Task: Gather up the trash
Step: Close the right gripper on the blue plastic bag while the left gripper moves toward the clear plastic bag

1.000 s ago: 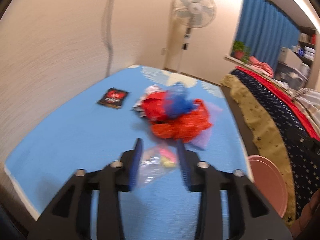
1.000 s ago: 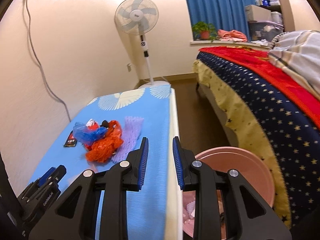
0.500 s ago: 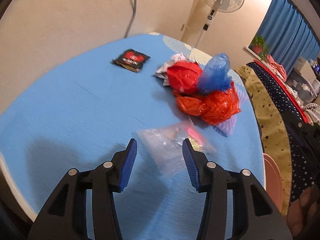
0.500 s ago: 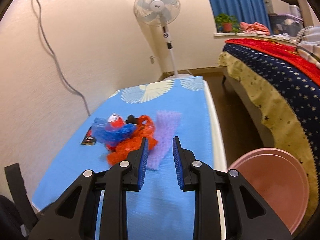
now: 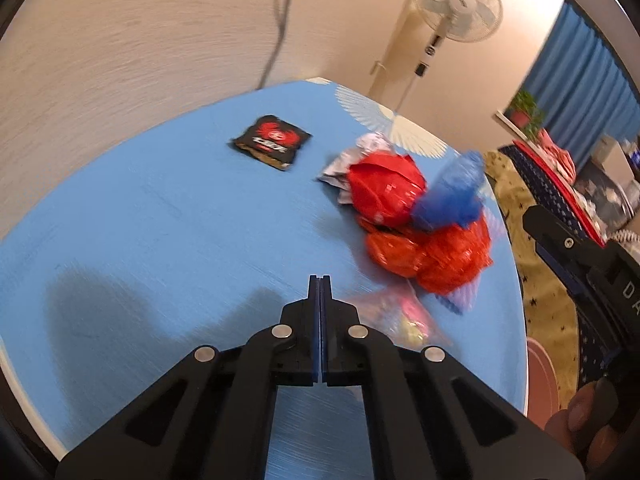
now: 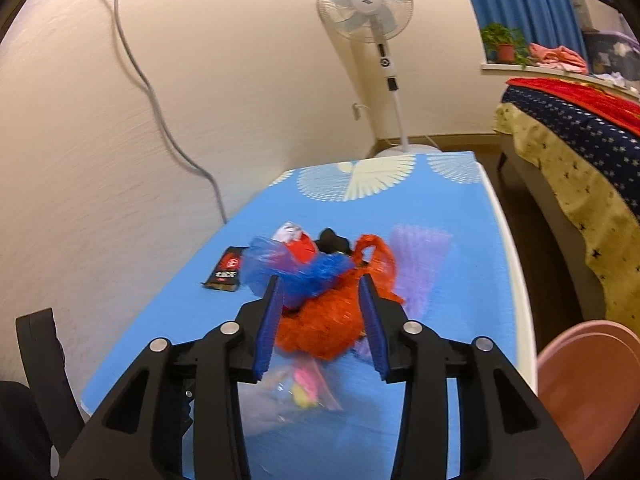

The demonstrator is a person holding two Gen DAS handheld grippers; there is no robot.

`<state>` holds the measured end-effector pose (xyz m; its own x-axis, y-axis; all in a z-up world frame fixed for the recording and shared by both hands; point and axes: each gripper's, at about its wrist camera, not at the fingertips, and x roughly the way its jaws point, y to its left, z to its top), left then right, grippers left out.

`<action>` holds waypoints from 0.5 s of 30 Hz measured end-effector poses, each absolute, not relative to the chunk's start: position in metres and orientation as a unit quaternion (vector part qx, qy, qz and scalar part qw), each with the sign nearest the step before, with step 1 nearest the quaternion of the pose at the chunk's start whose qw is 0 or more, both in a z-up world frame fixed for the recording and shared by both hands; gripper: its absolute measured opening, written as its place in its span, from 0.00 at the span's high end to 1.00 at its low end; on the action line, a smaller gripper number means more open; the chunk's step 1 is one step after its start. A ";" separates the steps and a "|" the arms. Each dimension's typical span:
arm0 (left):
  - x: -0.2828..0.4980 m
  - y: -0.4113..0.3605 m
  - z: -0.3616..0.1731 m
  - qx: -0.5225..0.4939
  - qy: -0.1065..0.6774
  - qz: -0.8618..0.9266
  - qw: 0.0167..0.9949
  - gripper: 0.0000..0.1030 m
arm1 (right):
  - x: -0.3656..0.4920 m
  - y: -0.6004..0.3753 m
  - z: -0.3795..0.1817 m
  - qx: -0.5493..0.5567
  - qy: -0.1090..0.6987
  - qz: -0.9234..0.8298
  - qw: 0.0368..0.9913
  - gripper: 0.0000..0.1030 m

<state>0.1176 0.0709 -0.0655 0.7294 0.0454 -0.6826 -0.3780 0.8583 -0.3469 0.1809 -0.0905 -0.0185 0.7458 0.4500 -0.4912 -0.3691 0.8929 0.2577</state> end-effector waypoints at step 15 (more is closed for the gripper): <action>0.110 0.090 -0.074 -0.271 0.350 0.147 0.884 1.00 | 0.205 -0.038 -0.030 -0.005 0.300 0.247 0.921 0.88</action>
<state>0.1103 0.0895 -0.0738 0.7121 0.0711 -0.6985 -0.4507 0.8091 -0.3771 0.2048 -0.0378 -0.0299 0.6973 0.4527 -0.5557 -0.4586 0.8776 0.1396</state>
